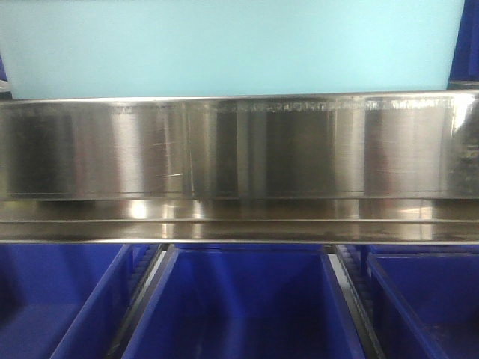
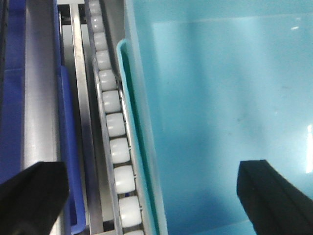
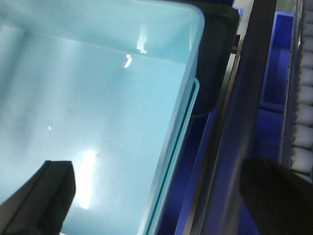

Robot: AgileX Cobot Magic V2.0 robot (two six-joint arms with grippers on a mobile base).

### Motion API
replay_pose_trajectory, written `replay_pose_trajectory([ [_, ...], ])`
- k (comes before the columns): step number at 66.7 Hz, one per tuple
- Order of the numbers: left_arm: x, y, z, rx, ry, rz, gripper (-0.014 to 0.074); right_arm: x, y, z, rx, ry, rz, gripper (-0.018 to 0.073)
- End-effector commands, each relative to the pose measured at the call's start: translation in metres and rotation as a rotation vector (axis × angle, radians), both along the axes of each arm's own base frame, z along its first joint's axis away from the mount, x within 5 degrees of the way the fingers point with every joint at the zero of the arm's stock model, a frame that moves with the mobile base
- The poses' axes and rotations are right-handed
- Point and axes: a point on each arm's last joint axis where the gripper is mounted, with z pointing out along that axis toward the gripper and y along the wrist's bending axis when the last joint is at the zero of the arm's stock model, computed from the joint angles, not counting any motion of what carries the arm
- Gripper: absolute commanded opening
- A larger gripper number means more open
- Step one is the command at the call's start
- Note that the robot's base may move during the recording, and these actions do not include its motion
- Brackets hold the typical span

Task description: Move two blue bins to right shelf middle

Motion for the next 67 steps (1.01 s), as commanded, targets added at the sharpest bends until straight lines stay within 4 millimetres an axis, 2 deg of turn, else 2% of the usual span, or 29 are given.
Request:
replay_pose_trajectory([
  [1, -0.003, 0.003, -0.001, 0.024, 0.008, 0.004, 0.0601, -0.005, -0.002, 0.002, -0.021, 0.009, 0.008, 0.0568],
  [11, -0.001, 0.003, -0.019, 0.05, 0.051, 0.007, 0.0601, -0.003, -0.002, -0.009, -0.028, 0.056, 0.002, 0.0568],
  [32, -0.001, -0.002, -0.084, 0.019, 0.199, -0.001, 0.0601, -0.001, 0.012, -0.076, 0.058, 0.253, 0.014, 0.0568],
  [39, -0.002, -0.002, -0.094, 0.021, 0.222, -0.001, 0.0601, -0.003, 0.02, -0.092, 0.057, 0.266, 0.025, 0.0568],
  [45, -0.002, -0.002, -0.094, 0.022, 0.224, -0.001, 0.0594, -0.005, 0.027, -0.099, 0.056, 0.263, 0.041, 0.0534],
  [52, -0.001, -0.002, -0.094, 0.018, 0.209, 0.0, 0.051, -0.006, 0.032, -0.101, 0.062, 0.243, 0.051, 0.0392],
  [54, 0.0, -0.003, -0.093, 0.016, 0.202, 0.0, 0.0461, -0.005, 0.033, -0.101, 0.063, 0.238, 0.052, 0.0312],
  [60, 0.001, -0.003, -0.093, 0.006, 0.19, 0.001, 0.0279, -0.005, 0.033, -0.101, 0.066, 0.233, 0.05, 0.0106],
  [63, 0.0, -0.003, -0.093, 0.006, 0.191, 0.001, 0.0141, -0.005, 0.033, -0.101, 0.066, 0.233, 0.05, -0.0006],
  [65, 0.0, -0.003, -0.093, 0.004, 0.191, 0.001, 0.0081, -0.005, 0.033, -0.101, 0.066, 0.233, 0.05, -0.0077],
  [66, 0.0, -0.003, -0.093, 0.004, 0.191, 0.001, 0.002, -0.005, 0.033, -0.101, 0.066, 0.233, 0.05, -0.0127],
  [67, 0.0, -0.003, -0.093, 0.005, 0.194, 0.001, -0.0019, -0.005, 0.033, -0.101, 0.066, 0.233, 0.05, -0.0142],
])
